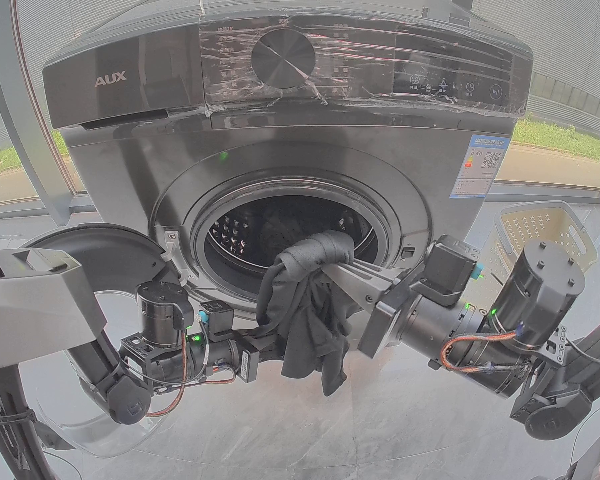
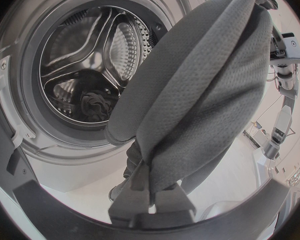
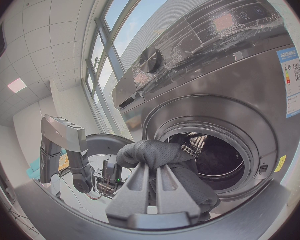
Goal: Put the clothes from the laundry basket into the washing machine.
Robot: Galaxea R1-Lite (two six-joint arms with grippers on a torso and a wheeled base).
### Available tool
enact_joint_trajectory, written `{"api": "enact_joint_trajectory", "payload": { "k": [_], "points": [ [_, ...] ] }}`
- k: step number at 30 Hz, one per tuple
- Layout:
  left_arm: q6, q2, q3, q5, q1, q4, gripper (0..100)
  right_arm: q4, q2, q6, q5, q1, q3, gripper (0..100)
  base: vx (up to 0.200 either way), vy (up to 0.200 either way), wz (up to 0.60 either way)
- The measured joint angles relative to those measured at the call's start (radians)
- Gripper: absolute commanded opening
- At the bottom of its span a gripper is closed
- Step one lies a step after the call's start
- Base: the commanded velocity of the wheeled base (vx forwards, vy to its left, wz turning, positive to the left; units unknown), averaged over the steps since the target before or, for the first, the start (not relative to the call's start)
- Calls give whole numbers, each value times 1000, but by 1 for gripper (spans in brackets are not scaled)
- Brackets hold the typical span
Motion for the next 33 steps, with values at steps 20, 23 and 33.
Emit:
{"api": "enact_joint_trajectory", "payload": {
  "k": [20, 23, 33],
  "points": [
    [-11, -157, 329, -11, -54, -350, 0, 36, 44, -13, -28, -114, 13, 100, 0, 0, 0],
    [-33, -193, 337, -11, -63, -350, 0, 41, 48, -12, -28, -117, 32, 100, 0, 0, 0],
    [-97, -268, 263, -5, -93, -351, 0, 94, 55, -21, -28, -115, 150, 100, 0, 0, 0]
  ]
}}
